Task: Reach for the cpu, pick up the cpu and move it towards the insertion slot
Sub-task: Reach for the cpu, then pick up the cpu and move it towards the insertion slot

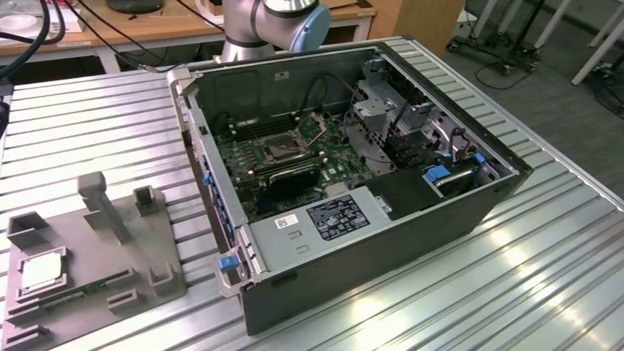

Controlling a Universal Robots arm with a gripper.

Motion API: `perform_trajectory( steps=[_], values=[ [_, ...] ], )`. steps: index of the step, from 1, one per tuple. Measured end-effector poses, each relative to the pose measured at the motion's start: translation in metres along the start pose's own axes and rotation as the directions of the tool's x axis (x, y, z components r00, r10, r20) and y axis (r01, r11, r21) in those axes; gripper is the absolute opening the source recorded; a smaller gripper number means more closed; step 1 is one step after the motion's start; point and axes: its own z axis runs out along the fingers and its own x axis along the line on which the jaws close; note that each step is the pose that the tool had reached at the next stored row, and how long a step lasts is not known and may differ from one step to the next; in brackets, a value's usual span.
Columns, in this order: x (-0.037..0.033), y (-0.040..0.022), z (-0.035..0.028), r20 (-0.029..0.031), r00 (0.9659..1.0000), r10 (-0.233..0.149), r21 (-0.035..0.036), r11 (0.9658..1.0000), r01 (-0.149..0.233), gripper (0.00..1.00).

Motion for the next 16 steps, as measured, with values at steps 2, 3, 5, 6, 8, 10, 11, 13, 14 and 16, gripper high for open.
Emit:
perform_trajectory(
  steps=[2,3,5,6,8,10,11,13,14,16],
  values=[
    [0.0000,0.0000,0.0000,-0.0001,1.0000,0.000,0.0000,1.0000,0.000,0.11],
    [0.0001,0.0000,-0.0001,-0.0001,1.0000,0.000,0.0000,1.0000,0.000,0.11],
    [0.0001,0.0000,0.0000,-0.0001,1.0000,0.000,0.0000,1.0000,0.000,0.11],
    [0.0001,0.0000,0.0000,0.0000,1.0000,0.000,0.0000,1.0000,0.000,0.11],
    [0.0001,0.0000,0.0000,-0.0001,1.0000,0.000,0.0001,1.0000,0.000,0.11],
    [0.0002,0.0000,0.0000,-0.0001,1.0000,0.000,0.0001,1.0000,0.000,0.11],
    [0.0001,0.0000,0.0000,-0.0001,1.0000,0.000,0.0001,1.0000,0.000,0.11],
    [0.0002,0.0000,0.0000,-0.0001,1.0000,0.000,0.0001,1.0000,0.000,0.11],
    [0.0002,0.0000,0.0000,-0.0001,1.0000,0.000,0.0001,1.0000,0.000,0.11],
    [0.0005,-0.0012,0.0002,-0.0001,1.0000,0.000,0.0001,1.0000,0.000,0.11]
  ],
)
